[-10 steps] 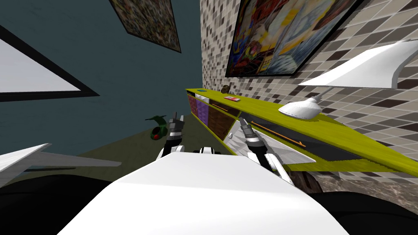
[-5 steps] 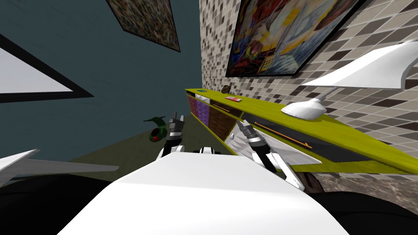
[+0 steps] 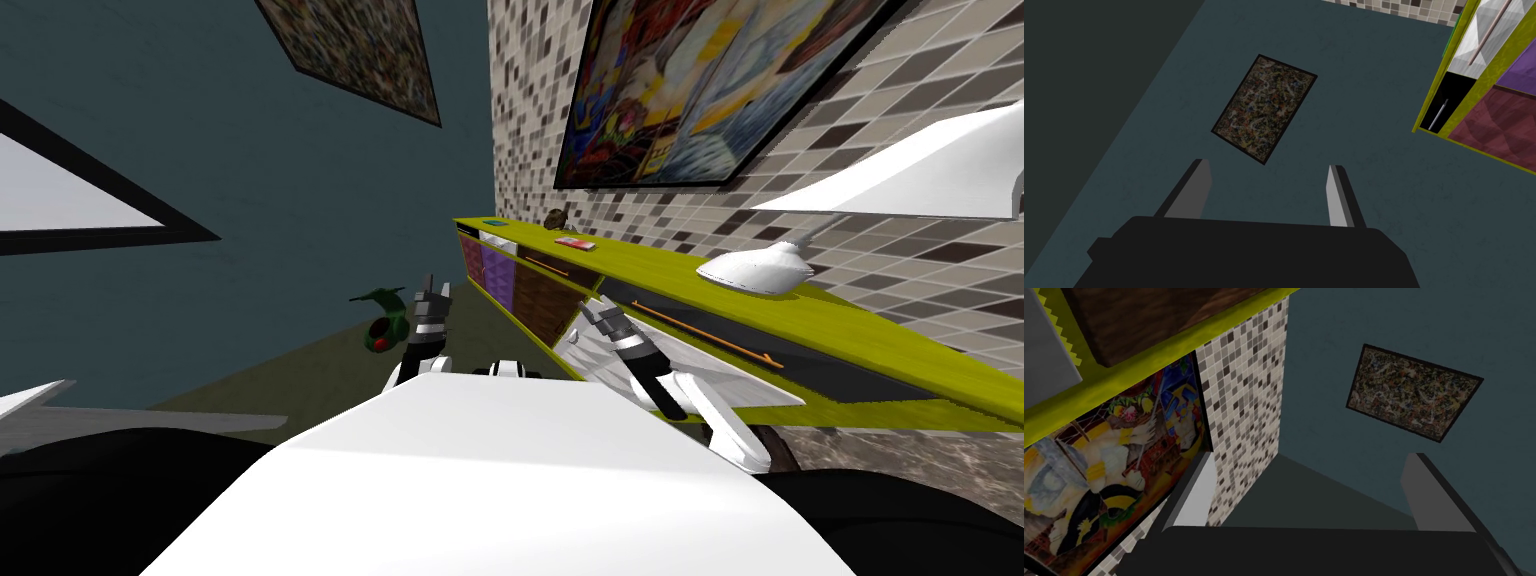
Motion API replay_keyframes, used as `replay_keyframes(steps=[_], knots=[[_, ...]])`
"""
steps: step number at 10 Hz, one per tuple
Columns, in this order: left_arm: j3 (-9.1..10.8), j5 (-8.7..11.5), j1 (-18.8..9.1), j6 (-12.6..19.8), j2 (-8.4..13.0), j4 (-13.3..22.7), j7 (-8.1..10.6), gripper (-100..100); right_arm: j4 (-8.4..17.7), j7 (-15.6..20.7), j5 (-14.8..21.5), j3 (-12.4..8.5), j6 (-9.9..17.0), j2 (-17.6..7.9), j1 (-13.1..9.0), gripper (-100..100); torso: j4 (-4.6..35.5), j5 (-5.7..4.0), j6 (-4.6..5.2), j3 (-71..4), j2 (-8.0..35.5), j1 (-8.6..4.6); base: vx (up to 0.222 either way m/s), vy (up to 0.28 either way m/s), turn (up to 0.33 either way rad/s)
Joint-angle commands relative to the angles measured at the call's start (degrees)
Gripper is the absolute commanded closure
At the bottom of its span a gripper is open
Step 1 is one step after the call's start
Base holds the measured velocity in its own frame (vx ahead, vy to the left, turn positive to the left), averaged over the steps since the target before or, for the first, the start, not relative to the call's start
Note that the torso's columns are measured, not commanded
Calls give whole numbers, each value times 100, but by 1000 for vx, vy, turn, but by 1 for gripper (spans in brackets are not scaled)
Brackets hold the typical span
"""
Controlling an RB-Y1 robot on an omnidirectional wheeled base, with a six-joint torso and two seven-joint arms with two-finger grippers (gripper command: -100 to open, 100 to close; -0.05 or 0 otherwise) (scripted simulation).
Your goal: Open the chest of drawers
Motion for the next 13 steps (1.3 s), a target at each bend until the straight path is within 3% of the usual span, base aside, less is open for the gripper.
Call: replay_keyframes(steps=[1, 4, 5, 13], knots=[[0, 0, 0, 0, 0, 0, 0, 0, 163, 287, 369, -144, 40, -324, -19, -100, -2, 2, -1, -4, -6, 3, 49, 72, -8], [0, 0, 0, 0, 0, 0, 0, 0, 482, 812, 917, -335, 102, -850, -52, -100, 0, -2, 0, 0, 0, -7, 51, 80, 3], [0, 0, 0, 0, 0, 0, 0, 0, 482, 823, 968, -335, 102, -854, -52, -100, -1, 0, 0, -2, -2, 0, 38, 70, 3], [0, 0, 0, 0, 0, 0, 0, 0, 1436, 2121, 2200, -685, 239, -2017, -226, -100, 1, -1, 0, 2, 5, -6, 61, 85, 43]])
